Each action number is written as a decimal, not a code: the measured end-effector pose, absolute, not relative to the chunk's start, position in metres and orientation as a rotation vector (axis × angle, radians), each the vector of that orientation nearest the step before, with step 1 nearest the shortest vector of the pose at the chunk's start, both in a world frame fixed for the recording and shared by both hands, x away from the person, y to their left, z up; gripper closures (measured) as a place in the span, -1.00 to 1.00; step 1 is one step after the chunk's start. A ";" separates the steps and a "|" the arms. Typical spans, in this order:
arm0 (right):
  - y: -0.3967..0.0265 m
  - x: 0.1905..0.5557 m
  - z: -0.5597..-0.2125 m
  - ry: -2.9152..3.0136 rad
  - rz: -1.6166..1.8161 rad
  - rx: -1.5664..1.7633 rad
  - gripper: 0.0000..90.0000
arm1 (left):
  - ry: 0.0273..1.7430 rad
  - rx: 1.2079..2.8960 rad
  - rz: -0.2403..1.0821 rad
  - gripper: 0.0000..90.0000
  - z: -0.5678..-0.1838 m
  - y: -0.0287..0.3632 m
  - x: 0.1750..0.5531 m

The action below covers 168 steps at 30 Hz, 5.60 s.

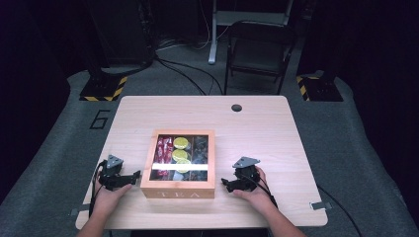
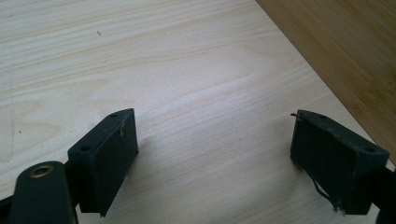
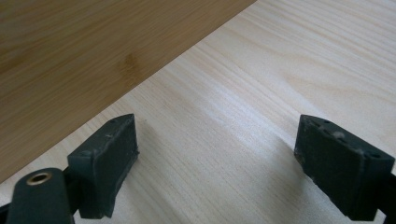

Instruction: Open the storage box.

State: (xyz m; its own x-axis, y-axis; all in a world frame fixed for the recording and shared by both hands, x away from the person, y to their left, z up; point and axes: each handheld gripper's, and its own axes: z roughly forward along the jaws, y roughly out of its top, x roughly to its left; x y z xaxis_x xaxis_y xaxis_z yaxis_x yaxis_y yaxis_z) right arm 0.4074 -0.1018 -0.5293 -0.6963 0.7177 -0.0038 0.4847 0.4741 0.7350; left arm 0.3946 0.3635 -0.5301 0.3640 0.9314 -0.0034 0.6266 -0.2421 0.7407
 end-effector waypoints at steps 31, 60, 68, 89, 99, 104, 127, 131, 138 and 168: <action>-0.106 0.406 -0.519 2.444 1.005 1.107 -0.24 | 1.411 1.975 0.546 -0.27 -0.520 0.361 0.393; -0.121 0.391 -0.471 2.385 1.161 1.101 0.25 | 1.368 1.857 0.493 -0.12 -0.479 0.358 0.367; -0.117 0.382 -0.454 2.414 1.183 1.062 0.27 | 1.344 1.899 0.516 -0.09 -0.470 0.357 0.363; -0.088 0.340 -0.446 2.469 1.315 0.852 0.68 | 1.340 1.862 0.469 -0.05 -0.474 0.361 0.365; -0.085 0.337 -0.454 2.535 1.319 0.829 0.74 | 1.352 1.837 0.435 -0.05 -0.474 0.364 0.365; -0.085 0.338 -0.456 2.559 1.317 0.814 0.75 | 1.352 1.842 0.441 -0.05 -0.474 0.364 0.364; -0.080 0.336 -0.466 2.603 1.269 0.779 0.87 | 1.353 1.834 0.453 -0.06 -0.475 0.365 0.365; -0.078 0.335 -0.469 2.615 1.246 0.785 0.93 | 1.351 1.836 0.453 -0.06 -0.475 0.365 0.365; -0.077 0.334 -0.470 2.599 1.250 0.790 0.92 | 1.351 1.837 0.454 -0.06 -0.475 0.365 0.365; -0.074 0.337 -0.464 2.554 1.339 0.820 0.87 | 1.255 1.824 0.454 -0.05 -0.451 0.352 0.347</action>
State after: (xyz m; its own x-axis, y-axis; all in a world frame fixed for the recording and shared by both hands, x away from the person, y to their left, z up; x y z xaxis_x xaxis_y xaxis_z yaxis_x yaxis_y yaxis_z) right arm 0.3374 -0.0736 -0.4637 -0.8408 0.5276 0.1212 0.3999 0.4544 0.7960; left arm 0.3472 0.3523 -0.4506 0.4297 0.8880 -0.1635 0.5782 -0.1315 0.8052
